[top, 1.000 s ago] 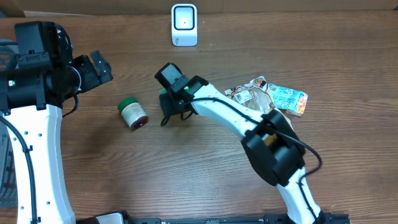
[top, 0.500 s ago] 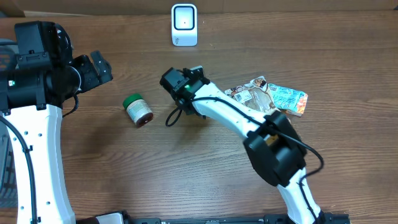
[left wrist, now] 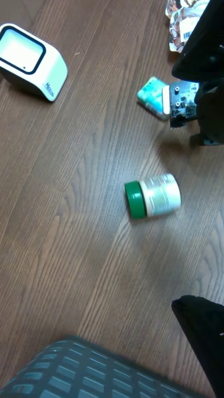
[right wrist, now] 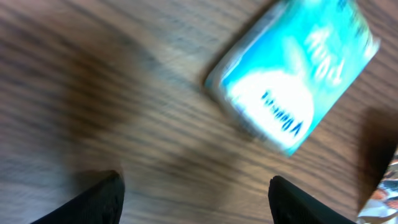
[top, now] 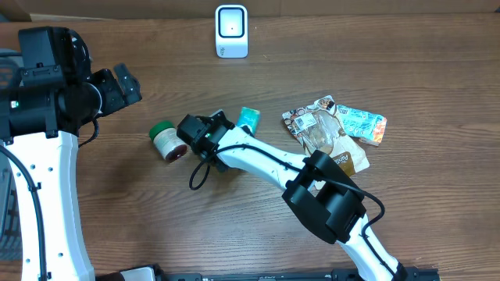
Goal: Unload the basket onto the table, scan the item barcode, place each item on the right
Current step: 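Grasp the small green tube with the right gripper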
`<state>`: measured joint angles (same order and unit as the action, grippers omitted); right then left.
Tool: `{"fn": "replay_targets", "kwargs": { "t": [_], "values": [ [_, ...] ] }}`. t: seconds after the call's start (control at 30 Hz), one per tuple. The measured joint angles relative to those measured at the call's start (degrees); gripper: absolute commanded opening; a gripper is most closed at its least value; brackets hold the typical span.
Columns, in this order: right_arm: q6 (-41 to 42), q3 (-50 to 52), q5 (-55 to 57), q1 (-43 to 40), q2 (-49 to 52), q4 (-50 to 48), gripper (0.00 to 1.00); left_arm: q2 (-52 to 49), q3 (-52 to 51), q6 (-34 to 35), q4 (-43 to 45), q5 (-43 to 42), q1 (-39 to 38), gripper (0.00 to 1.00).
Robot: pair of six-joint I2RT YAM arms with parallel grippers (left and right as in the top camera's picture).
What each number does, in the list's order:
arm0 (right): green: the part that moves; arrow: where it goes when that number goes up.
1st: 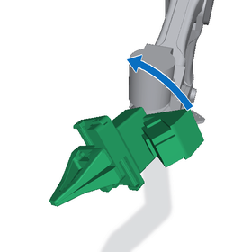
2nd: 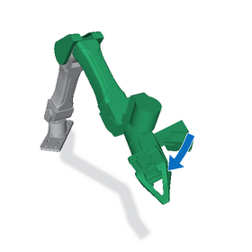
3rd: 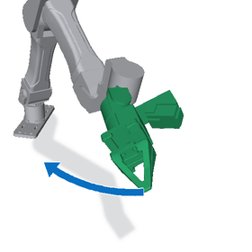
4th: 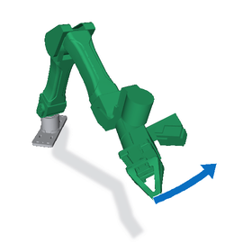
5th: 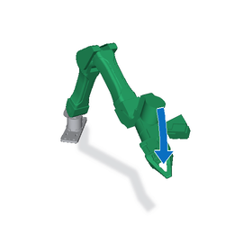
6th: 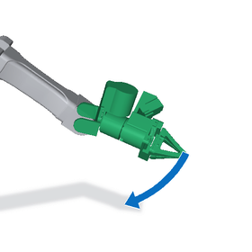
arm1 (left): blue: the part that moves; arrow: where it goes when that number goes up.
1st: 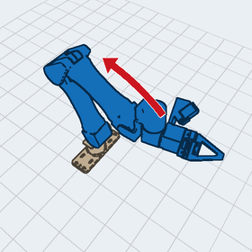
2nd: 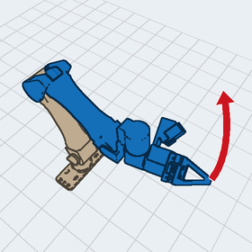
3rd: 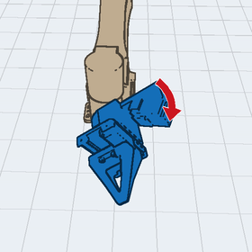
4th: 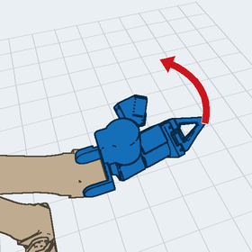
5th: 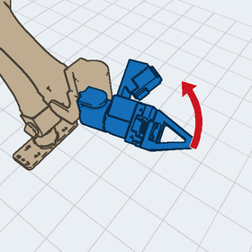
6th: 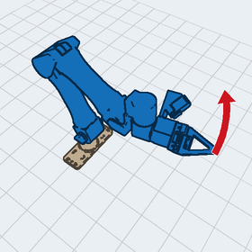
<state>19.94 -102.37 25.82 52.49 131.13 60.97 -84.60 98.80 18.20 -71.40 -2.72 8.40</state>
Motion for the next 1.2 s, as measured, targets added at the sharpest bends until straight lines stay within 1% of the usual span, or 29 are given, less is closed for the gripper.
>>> {"fn": "replay_targets", "kwargs": {
  "t": [0.13,0.17,0.3,0.37,0.43,0.6,0.7,0.8,0.93,0.97,1.13,1.2],
  "values": [
    [1.14,-0.02,-1.84,-1.14,-0.74,0.00,0.74,0.00,0.00,0.00,0.00,0.00,0.00,1.00],
    [1.27,-0.07,-2.36,-1.60,-1.07,-0.09,0.72,0.00,0.00,0.00,0.02,0.00,0.00,0.99],
    [1.99,-0.61,-6.78,-5.68,-3.82,-1.49,0.61,0.00,0.00,0.00,0.02,0.00,0.00,0.99],
    [2.47,-1.09,-10.10,-8.61,-5.16,-2.62,0.52,0.00,0.00,0.00,0.02,0.00,0.00,1.00],
    [3.61,-1.62,-13.73,-11.89,-5.86,-3.52,0.45,0.00,0.00,0.00,0.02,0.00,0.00,1.00],
    [6.84,-1.20,-26.29,-20.87,-6.05,-7.26,0.42,0.00,0.00,0.00,0.02,0.00,0.00,1.00],
    [8.37,0.35,-32.68,-24.00,-6.05,-9.18,0.41,0.00,0.00,0.00,0.02,0.00,0.00,0.99],
    [9.57,3.08,-36.70,-24.28,-6.05,-9.46,0.38,0.00,0.00,0.00,0.02,0.00,0.00,1.00],
    [11.50,6.27,-39.69,-22.69,-6.05,-9.44,0.36,0.00,0.00,0.00,0.00,0.00,0.00,1.00],
    [11.85,6.86,-40.28,-22.34,-6.05,-10.03,0.34,0.00,0.00,0.00,0.00,0.00,0.00,1.00],
    [14.29,10.73,-41.53,-21.70,-6.05,-16.33,0.32,0.00,0.00,0.00,0.00,0.00,0.00,1.00],
    [15.06,12.28,-41.94,-21.70,-6.05,-18.64,0.26,0.00,0.00,0.00,0.00,0.00,0.00,1.00]
  ]
}}
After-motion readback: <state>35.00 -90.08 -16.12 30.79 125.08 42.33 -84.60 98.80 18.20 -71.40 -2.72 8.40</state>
